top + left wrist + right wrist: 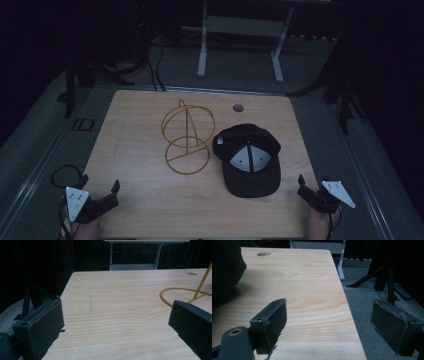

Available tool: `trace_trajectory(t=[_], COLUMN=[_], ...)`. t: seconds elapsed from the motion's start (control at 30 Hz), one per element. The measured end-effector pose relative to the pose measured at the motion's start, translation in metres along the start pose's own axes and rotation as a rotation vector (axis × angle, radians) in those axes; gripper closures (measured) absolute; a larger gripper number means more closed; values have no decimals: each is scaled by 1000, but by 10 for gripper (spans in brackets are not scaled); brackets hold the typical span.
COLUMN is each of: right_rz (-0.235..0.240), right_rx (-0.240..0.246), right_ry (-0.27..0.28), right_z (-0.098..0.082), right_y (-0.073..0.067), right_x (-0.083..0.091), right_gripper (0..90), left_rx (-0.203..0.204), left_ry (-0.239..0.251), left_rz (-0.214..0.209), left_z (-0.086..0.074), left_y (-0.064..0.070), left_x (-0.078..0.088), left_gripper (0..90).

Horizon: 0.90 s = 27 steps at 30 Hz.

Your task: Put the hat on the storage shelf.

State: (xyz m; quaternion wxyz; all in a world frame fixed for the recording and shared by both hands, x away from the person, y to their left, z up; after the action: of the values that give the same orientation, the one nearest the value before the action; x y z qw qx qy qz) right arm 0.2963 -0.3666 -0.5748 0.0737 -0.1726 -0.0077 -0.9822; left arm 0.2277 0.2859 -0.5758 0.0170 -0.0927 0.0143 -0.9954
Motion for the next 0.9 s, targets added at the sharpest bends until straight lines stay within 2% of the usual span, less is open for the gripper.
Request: trace_trajectory(t=[0.13, 0.3, 0.33, 0.37, 0.4, 0.43, 0.47, 0.5, 0.57, 0.6, 0.63, 0.67, 0.7, 0.73, 0.77, 0.8, 0.83, 0.87, 0.9], right_rz=[-16, -16, 11, 11, 39, 39, 86, 86, 90, 127, 127, 132, 132, 127, 127, 137, 137, 154, 154], right_rx=[-16, -12, -4, -4, -7, -7, -8, -8, -3, -27, -27, -8, -8, 17, 17, 27, 27, 28, 28], right_ry=[2, -10, -19, -19, -37, -37, -56, -56, -58, -30, -30, -26, -26, -23, -23, -19, -19, -27, -27], right_z=[0, 0, 0, 0, -1, -1, 1, 1, 7, 16, 16, 26, 26, 36, 36, 46, 46, 57, 57], right_y=[1, 0, -2, -2, -4, -4, -6, -6, -8, -10, -10, -13, -13, -16, -16, -20, -20, -25, -25], right_x=[0, 0, -1, -1, -2, -2, -2, -2, 1, 6, 6, 10, 10, 15, 15, 19, 19, 22, 22], right_gripper=[141, 141, 140, 140, 138, 138, 135, 135, 135, 134, 134, 134, 134, 134, 134, 134, 134, 134, 134], left_rx=[-9, -12, -18, -18, -24, -24, -27, -27, -34, -40, -40, -35, -35, -30, -30, -23, -23, -24, -24], left_ry=[-3, -6, -7, -7, -9, -9, -17, -17, -24, -26, -26, -26, -26, -24, -24, -17, -17, -18, -18], left_rz=[0, -9, -11, -11, -18, -18, -22, -22, -25, -19, -19, -28, -28, -35, -35, -45, -45, -39, -39], left_z=[0, 0, 0, 0, 0, 0, 0, 0, -1, -1, -1, -1, -1, -1, -1, 0, 0, 0, 0], left_y=[1, 2, 3, 3, 4, 4, 5, 5, 6, 7, 7, 7, 7, 8, 8, 9, 9, 11, 11], left_x=[0, 0, 1, 1, 1, 1, 1, 1, 0, 0, 0, 0, 0, 0, 0, 1, 1, 0, 0], left_gripper=[3, 3, 3, 3, 3, 3, 3, 3, 3, 3, 3, 3, 3, 3, 3, 3, 3, 3, 3])
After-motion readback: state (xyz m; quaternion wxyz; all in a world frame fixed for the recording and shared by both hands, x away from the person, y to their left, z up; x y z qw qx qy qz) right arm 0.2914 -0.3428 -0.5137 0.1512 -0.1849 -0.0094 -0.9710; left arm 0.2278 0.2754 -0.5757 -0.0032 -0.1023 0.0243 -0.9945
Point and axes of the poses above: each handheld gripper's, and its own axes: x roughly backward along the jaws, z roughly out of its top, y roughly to its right, the point moved 4 cm from there along -x, roughly forward along the jaws, and after that the axes turned 7 degrees about z, right-handed, at the moved point
